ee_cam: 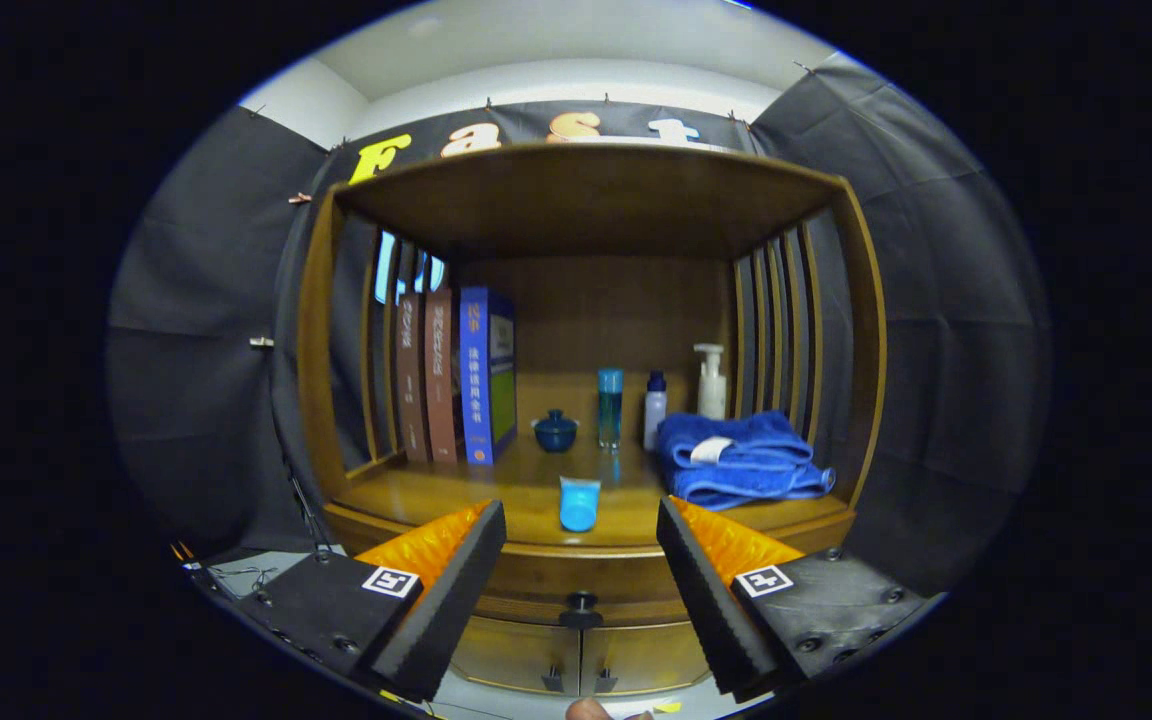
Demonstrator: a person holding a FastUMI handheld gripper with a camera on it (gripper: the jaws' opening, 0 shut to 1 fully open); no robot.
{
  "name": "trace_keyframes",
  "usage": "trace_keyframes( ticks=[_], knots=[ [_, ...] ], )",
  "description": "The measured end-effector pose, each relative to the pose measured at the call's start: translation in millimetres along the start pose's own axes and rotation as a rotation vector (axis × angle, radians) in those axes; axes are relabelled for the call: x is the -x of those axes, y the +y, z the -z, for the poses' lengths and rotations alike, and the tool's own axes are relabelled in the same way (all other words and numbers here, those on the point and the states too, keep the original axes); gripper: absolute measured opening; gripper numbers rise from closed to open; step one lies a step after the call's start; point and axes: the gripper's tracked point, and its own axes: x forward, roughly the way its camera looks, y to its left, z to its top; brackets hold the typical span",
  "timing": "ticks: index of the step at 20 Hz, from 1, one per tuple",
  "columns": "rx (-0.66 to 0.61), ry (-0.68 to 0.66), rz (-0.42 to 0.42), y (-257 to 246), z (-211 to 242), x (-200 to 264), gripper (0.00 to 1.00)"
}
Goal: Pull open the drawer, take out the items inside it, and place them on the countertop above the cabinet.
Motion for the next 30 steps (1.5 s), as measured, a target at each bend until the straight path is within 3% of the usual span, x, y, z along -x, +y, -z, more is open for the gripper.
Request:
trace_keyframes(
  ticks=[8,14,19,25,30],
  knots=[
    [-0.130,-0.084,-0.042,16,-105,70,0.99],
    [-0.114,-0.164,0.005,6,-164,124,0.99],
    [-0.141,-0.194,-0.019,26,-209,167,0.99],
    [-0.132,-0.192,-0.075,52,-222,200,0.99],
    [-0.134,-0.199,-0.054,40,-224,204,0.99]
  ],
)
